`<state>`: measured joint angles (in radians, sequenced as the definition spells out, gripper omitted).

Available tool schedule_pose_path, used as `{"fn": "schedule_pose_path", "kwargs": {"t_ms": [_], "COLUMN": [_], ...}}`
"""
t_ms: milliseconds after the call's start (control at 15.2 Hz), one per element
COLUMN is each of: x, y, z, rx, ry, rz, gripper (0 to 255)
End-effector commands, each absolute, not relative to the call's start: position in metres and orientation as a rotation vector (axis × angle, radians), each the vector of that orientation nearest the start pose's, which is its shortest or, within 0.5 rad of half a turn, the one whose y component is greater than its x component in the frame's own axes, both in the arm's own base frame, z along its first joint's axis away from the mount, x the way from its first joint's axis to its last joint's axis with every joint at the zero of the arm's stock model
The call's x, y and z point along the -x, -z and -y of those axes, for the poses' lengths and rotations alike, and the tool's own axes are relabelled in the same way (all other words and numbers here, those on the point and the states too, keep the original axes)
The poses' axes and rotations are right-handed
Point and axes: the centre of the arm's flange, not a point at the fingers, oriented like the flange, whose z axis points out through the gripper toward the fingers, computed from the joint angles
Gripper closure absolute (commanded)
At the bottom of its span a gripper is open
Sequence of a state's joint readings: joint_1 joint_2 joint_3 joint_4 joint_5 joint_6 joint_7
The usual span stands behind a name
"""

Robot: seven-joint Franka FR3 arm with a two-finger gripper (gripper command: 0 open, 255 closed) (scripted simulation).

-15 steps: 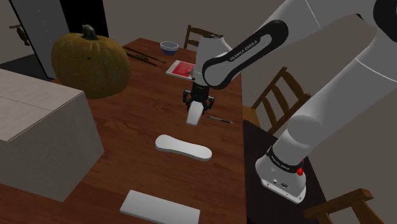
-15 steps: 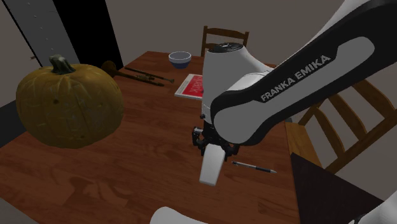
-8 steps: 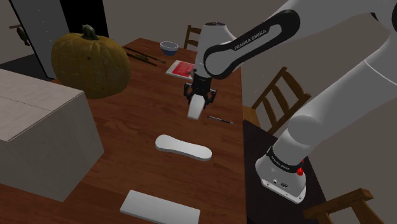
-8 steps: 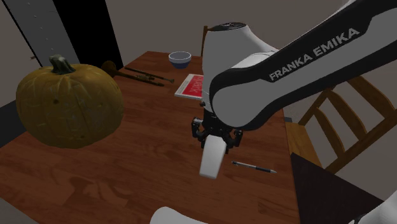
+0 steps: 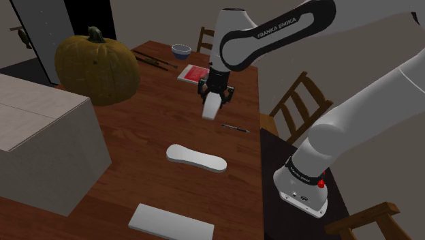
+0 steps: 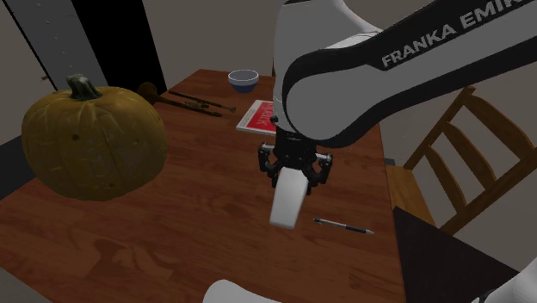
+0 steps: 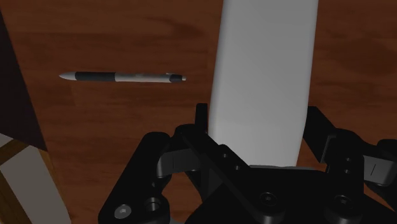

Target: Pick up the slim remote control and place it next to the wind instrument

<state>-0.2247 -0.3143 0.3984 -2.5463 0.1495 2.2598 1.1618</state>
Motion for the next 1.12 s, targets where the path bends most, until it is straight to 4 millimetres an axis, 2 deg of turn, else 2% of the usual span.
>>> {"fn": "schedule_pose_path", "kwargs": {"t_ms": [0,924,1056], "x": [-0.420,-0.420,-0.446], "y": [-0.384,-0.457,-0.457], "z": [-0.074,-0.074,-0.075], "rx": [2.676,2.676,2.676], "ry": [0.017,0.017,0.017], "rz": [-1.641,-1.641,-1.641], "gripper": [255,255,255]}}
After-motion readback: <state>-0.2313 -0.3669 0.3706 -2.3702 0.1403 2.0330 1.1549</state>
